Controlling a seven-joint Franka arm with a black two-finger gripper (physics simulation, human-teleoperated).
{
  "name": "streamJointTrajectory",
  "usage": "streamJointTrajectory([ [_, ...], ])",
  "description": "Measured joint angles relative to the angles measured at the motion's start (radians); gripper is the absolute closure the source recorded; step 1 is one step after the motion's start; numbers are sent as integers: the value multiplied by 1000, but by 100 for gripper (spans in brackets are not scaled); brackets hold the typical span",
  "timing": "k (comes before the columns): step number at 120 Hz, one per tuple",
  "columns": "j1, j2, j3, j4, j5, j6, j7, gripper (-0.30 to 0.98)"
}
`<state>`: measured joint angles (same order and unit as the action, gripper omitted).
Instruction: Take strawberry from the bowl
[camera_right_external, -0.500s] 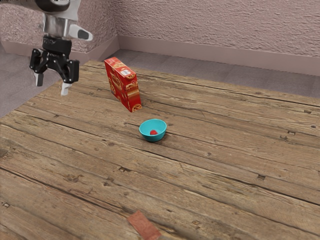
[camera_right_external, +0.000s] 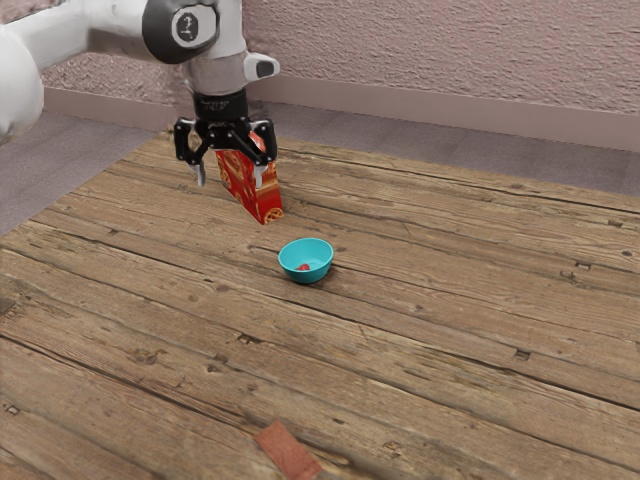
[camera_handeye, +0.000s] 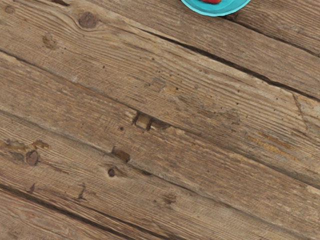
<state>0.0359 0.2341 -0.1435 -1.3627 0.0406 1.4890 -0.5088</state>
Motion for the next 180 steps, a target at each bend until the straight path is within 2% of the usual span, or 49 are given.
streamJointTrajectory([
  [7,8,46,17,-115,-46,100,-62,2],
  [14,19,91,38,-165,-87,180,-124,3],
  [24,23,137,48,-174,-89,265,-207,5],
  [31,21,151,50,-159,-76,320,-258,11],
  [37,15,171,49,-126,-38,357,-300,19],
  [48,9,264,37,0,8,405,-372,34],
  [72,23,420,-7,96,48,471,-490,58],
  [84,31,447,-8,102,56,506,-530,55],
  [103,36,499,-8,116,60,569,-575,40],
  [117,36,516,-7,122,62,600,-600,43],
  [180,43,592,-5,140,76,702,-632,36],
])
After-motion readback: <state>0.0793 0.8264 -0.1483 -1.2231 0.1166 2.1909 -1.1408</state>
